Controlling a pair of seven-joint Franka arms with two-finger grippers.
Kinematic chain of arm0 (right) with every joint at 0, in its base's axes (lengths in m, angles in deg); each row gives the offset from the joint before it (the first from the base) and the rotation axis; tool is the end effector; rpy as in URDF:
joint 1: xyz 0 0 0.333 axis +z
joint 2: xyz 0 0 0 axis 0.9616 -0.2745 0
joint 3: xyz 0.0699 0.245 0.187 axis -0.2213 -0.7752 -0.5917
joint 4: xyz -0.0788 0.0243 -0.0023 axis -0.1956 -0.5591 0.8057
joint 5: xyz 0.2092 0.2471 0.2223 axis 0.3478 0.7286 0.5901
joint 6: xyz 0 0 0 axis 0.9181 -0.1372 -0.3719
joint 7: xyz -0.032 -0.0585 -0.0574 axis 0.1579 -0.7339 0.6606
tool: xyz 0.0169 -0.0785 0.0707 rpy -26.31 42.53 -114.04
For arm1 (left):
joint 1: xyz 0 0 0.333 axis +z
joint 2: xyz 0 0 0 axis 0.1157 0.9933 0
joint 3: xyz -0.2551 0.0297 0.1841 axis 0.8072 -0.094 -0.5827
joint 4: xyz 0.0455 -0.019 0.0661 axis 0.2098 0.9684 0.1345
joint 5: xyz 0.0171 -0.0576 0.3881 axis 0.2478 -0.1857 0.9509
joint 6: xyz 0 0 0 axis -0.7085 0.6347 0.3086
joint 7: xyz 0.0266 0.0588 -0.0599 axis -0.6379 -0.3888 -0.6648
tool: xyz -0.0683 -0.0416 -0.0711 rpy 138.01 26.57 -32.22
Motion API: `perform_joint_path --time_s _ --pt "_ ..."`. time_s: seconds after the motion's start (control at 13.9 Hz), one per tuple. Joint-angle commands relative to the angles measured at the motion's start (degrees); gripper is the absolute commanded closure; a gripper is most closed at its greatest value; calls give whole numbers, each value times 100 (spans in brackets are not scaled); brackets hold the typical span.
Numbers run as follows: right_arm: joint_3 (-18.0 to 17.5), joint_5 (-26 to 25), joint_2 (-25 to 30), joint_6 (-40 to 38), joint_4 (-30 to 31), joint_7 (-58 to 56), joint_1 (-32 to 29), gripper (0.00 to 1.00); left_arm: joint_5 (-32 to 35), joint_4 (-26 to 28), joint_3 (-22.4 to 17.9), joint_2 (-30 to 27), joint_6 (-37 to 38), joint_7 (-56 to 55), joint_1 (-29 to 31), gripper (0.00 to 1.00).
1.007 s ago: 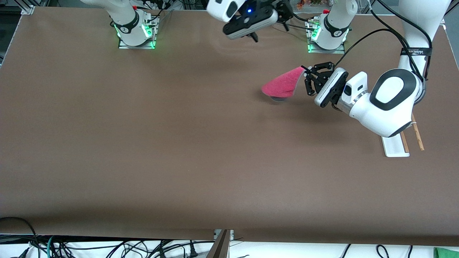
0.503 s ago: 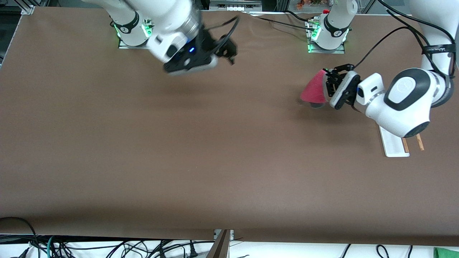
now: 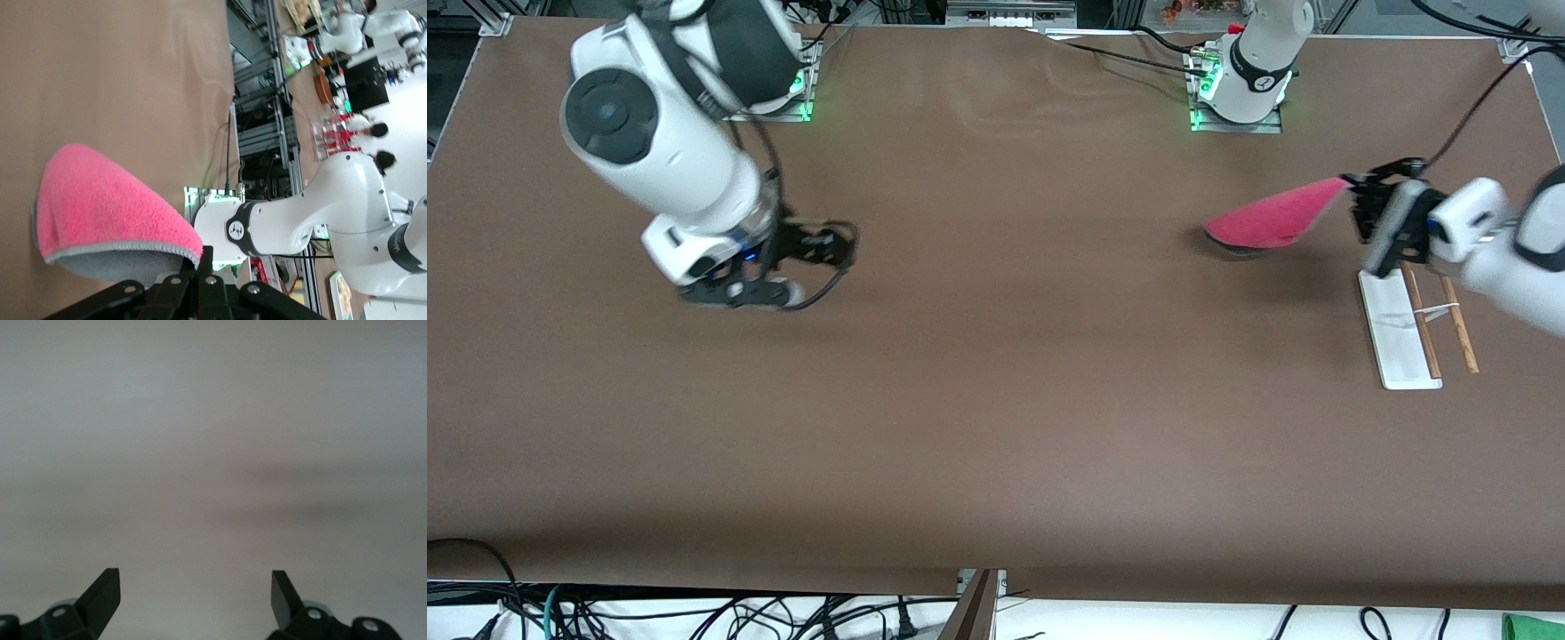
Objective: Pass towel and hang on rack
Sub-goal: 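Carry the towel with the left gripper while the right gripper withdraws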
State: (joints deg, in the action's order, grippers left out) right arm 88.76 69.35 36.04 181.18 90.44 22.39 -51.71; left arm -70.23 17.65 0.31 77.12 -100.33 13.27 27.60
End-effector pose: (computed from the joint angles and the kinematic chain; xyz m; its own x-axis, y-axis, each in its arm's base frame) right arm 0.5995 0.2444 0.5082 0.9925 -0.0882 -0.0851 -0.0895 -0.9959 -0.0126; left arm 0.5435 0.0930 0.4066 0.2534 -0.9342 0.2512 -0.6116 0.0465 0.7898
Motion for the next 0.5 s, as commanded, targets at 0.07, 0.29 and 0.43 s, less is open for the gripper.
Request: perform_joint_path --time_s 0.07,0.29,0.43 --pt "-127 -335 519 349 825 -89 -705 0 395 -790 71 509 67 60 339 100" --pt "-127 -387 870 639 1291 -650 -1207 0 414 -1098 -112 571 -224 -1 357 100" --pt "-119 -580 1195 746 1467 -695 -1453 0 387 -1300 -341 597 -241 -10 357 100"
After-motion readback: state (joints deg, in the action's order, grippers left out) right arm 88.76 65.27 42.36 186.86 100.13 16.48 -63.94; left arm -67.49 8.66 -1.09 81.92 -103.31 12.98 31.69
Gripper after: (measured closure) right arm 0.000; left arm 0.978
